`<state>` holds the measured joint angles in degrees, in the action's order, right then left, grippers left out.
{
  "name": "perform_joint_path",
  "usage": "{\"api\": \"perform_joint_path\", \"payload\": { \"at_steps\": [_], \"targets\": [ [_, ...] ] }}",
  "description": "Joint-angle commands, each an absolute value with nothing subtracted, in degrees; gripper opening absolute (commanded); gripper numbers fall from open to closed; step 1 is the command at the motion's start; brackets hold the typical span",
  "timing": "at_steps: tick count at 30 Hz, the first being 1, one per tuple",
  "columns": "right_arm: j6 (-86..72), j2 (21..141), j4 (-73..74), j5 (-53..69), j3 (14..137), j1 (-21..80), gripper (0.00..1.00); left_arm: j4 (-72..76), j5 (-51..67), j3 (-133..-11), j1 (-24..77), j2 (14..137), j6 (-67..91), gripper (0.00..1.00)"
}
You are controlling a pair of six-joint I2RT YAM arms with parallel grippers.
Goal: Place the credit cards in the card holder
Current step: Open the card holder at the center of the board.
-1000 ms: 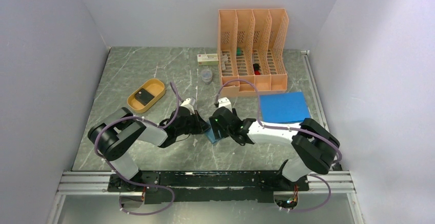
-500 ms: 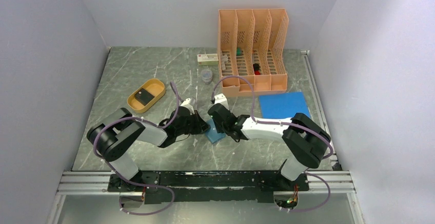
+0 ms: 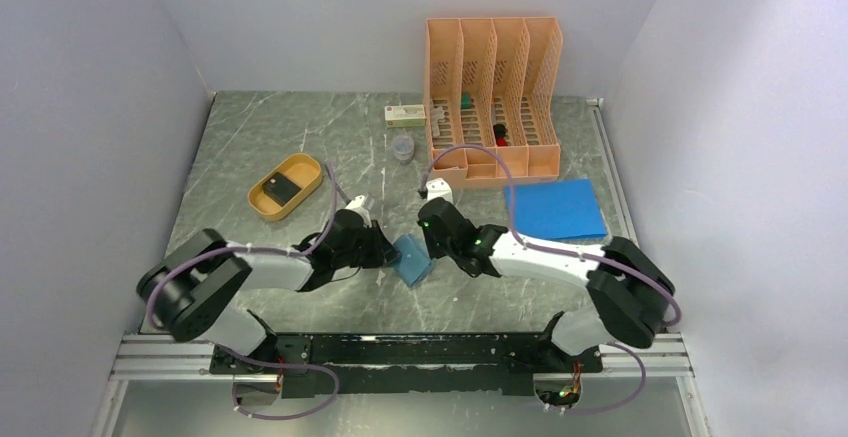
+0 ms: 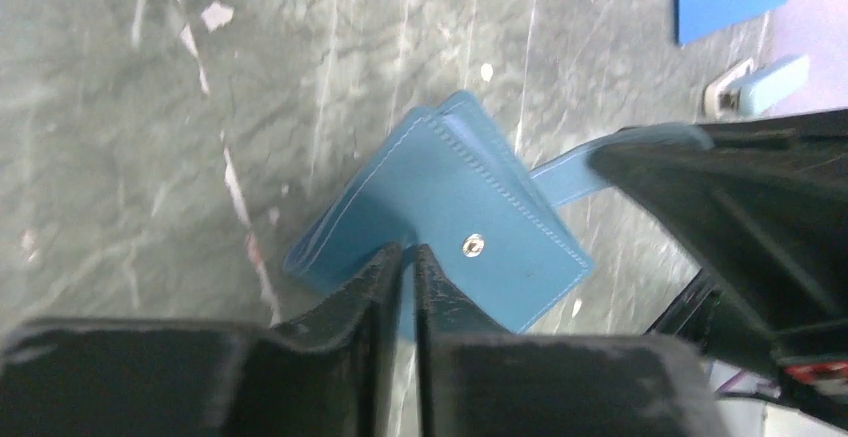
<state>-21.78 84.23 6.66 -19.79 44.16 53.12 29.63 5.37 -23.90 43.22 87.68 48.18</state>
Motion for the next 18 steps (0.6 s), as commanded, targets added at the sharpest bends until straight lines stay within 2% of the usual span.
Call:
{"api": "perform_joint_path", "payload": {
  "at_steps": [1,3,6,9,10,12,18],
  "targets": [
    [-20.9,76.6,10.1,-17.1,42.4,52.9,0.0,11.3,5.2,-20.5,43.3,80.8,44.9,0.27],
    [-21.7,74.1,10.8,-15.2,41.3,53.0,0.0,11.0,6.0,-20.0,43.3,76.7,45.3,0.46],
    [-23.2,71.2,11.0,-13.2,40.4,53.7,0.0,11.9,7.6,-18.8,43.3,71.2,47.1,0.64],
    [-24.9,69.7,10.1,-11.3,40.0,54.6,0.0,14.1,9.5,-17.6,43.3,67.0,49.1,0.77],
    [-25.5,69.4,9.6,-10.9,39.9,54.9,0.0,14.9,9.8,-17.3,43.3,66.0,49.7,0.89],
    [-26.5,69.5,8.6,-9.7,40.0,55.4,0.0,16.8,10.6,-16.5,43.3,64.7,51.0,0.96],
    [-28.9,71.4,6.4,-8.9,40.5,57.6,0.0,21.2,12.0,-14.5,43.3,63.9,53.1,0.97]
  ]
}}
